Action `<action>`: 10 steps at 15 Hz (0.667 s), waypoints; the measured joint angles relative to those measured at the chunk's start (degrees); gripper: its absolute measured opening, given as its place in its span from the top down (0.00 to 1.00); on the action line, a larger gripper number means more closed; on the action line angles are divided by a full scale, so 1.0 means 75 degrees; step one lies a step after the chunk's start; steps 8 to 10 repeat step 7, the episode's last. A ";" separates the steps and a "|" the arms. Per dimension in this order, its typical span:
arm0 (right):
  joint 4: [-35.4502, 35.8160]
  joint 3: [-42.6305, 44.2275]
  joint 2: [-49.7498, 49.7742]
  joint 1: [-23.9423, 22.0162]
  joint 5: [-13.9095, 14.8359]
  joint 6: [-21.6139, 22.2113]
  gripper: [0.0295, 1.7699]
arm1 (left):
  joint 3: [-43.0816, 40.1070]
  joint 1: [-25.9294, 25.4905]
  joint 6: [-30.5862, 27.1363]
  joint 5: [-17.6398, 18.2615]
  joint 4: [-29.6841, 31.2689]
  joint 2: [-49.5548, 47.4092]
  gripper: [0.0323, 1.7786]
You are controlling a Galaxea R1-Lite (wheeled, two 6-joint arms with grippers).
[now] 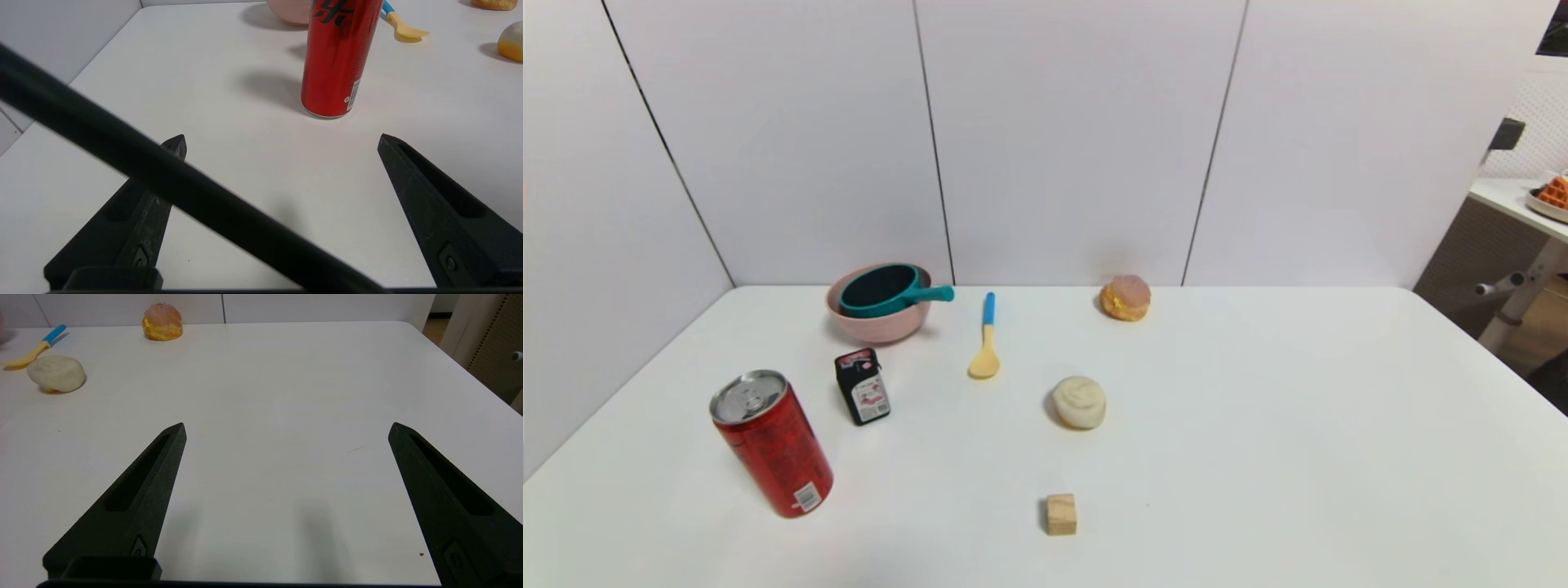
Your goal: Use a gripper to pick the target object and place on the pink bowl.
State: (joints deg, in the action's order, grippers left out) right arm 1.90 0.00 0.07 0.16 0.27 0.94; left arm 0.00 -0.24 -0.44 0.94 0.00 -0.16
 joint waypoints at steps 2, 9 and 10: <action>0.0000 0.0000 0.0000 0.0000 0.0000 0.0000 0.03 | 0.0000 0.0000 0.0000 0.0003 0.0000 0.0000 0.05; 0.0000 0.0000 0.0000 0.0000 0.0000 0.0003 0.03 | 0.0000 0.0000 0.0000 0.0003 0.0000 0.0000 0.05; 0.0000 0.0000 0.0000 0.0000 0.0000 0.0003 0.03 | 0.0000 0.0000 0.0000 0.0003 0.0000 0.0000 0.05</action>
